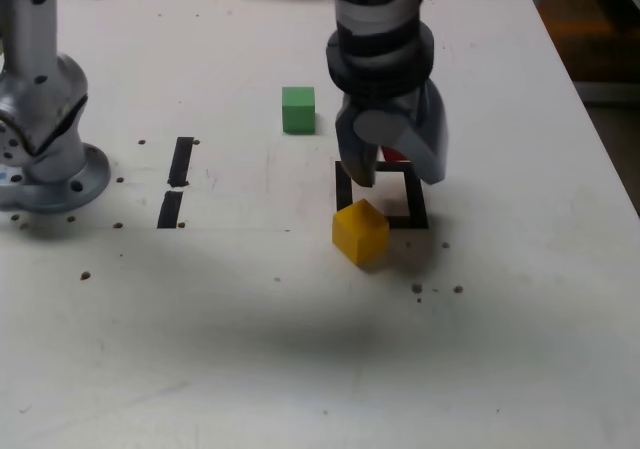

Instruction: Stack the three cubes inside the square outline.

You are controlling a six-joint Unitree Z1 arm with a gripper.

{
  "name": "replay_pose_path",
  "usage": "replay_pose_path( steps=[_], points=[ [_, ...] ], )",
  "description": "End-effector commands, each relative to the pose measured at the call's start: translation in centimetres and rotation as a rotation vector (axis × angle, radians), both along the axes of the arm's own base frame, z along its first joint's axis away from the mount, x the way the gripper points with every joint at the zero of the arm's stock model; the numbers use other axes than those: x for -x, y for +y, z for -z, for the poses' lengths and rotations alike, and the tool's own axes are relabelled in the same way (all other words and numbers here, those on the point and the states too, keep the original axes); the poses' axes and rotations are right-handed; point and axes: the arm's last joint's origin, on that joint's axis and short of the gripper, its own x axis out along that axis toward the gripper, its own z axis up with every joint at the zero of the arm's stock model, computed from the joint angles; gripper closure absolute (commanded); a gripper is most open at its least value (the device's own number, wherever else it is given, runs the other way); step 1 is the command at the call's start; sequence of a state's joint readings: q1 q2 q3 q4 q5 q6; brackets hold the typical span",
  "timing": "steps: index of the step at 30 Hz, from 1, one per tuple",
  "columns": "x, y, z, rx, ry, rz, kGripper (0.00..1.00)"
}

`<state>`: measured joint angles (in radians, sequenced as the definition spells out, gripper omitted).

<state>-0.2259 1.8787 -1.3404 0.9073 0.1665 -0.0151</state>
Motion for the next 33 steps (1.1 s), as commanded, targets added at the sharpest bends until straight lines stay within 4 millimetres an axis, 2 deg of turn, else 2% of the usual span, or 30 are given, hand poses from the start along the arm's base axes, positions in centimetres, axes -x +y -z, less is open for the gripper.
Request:
replay_pose_path(
  steps=[1,9,17,25,33],
  points=[
    [-0.7,0.6,0.3,-0.005,-0.006,-0.023,0.81],
    [-2.0,2.1,1.9,-0.028,0.012,-0.075,0.81],
    [-2.9,2.1,3.6,-0.012,0.028,-0.089,0.81],
    [-2.3,1.6,4.3,0.019,0.052,-0.085,0.81],
    [-0.9,-0.3,4.4,0.065,0.083,-0.041,0.81]
  ],
)
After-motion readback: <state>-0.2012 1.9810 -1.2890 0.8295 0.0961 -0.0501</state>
